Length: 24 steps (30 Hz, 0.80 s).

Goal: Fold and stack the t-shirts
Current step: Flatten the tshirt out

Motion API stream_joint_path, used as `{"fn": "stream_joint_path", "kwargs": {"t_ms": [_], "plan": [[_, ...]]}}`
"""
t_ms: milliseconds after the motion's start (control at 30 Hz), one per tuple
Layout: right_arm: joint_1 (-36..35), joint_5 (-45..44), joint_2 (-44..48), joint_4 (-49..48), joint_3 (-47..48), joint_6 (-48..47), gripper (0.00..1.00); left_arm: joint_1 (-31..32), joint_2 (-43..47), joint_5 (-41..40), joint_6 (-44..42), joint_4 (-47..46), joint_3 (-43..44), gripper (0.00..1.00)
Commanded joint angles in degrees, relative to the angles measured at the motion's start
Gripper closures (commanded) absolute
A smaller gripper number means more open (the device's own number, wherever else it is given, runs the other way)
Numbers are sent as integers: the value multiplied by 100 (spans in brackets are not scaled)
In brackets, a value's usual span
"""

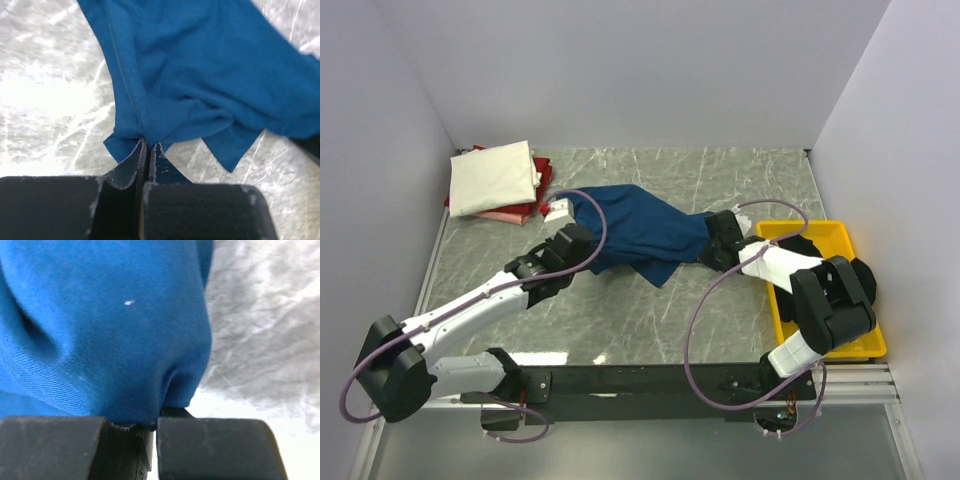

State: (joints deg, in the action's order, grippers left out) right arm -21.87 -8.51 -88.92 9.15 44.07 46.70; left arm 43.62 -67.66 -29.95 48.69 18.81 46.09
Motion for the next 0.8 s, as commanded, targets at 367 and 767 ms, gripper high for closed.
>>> {"fn": "stream_joint_path", "kwargs": {"t_ms": [367,767], "plan": [[174,-1144,2422,2160,1225,-872,100,-688,1798,7,-447,940,637,99],[402,-90,2847,2848,3053,-1804,100,-986,1766,-618,-1054,1074,2220,100]]}}
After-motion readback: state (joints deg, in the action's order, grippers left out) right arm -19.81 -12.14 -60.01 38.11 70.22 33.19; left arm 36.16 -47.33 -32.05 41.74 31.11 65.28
